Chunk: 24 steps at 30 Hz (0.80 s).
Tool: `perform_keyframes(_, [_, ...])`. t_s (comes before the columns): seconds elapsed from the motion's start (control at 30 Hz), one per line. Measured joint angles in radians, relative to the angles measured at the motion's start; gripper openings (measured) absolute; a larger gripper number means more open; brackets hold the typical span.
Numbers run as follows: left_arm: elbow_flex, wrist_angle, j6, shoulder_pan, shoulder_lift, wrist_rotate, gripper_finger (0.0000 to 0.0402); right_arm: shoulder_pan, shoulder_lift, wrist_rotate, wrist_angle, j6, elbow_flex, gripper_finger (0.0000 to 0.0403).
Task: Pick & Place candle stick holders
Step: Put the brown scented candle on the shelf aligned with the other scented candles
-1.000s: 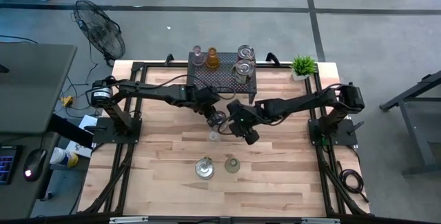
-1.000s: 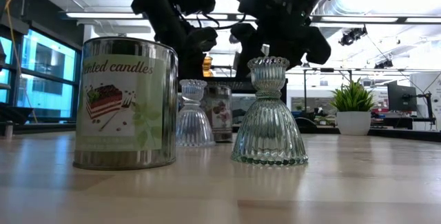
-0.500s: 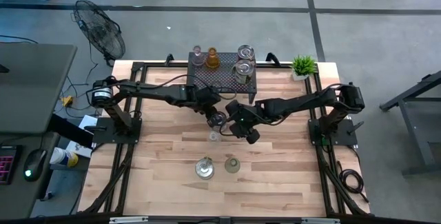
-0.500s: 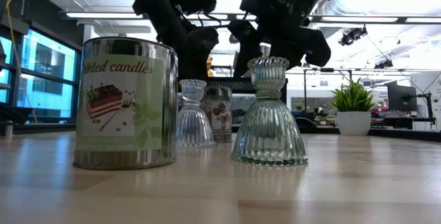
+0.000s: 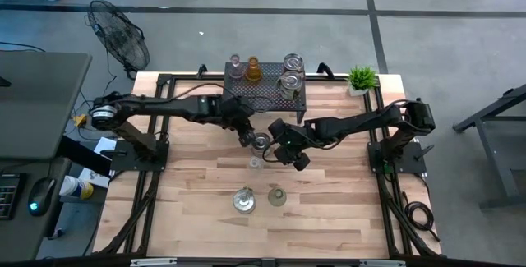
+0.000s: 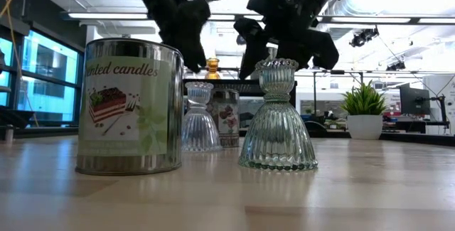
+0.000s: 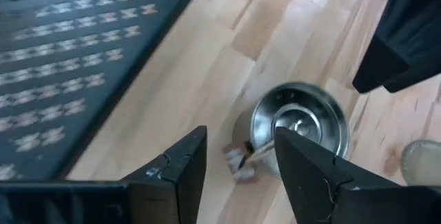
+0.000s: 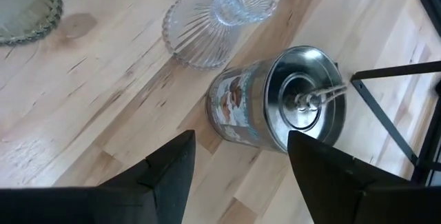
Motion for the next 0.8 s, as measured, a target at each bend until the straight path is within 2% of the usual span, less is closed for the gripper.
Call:
perform_keyframes(0.2, [-0.010, -0.077, 0.001, -0.016, -0.102, -0.079, 0.0166, -0.009, 0.000, -0.013, 0.001, 0.002, 0.031, 0.0224])
perform_keyframes(0.4, [-0.131, -0.062, -0.053, -0.083, -0.253, -0.179, 0.0166, -0.017, 0.019, -0.060, -0.040, -0.020, 0.099, 0.0224])
perform_keyframes(0.63, [-0.343, 0.161, -0.109, -0.200, -0.459, -0.275, 0.0166, -0.017, 0.113, -0.039, -0.147, -0.029, 0.208, 0.0224])
perform_keyframes(0.8, [-0.468, 0.282, -0.136, -0.271, -0.560, -0.352, 0.0166, -0.018, 0.140, -0.062, -0.207, -0.021, 0.253, 0.0224])
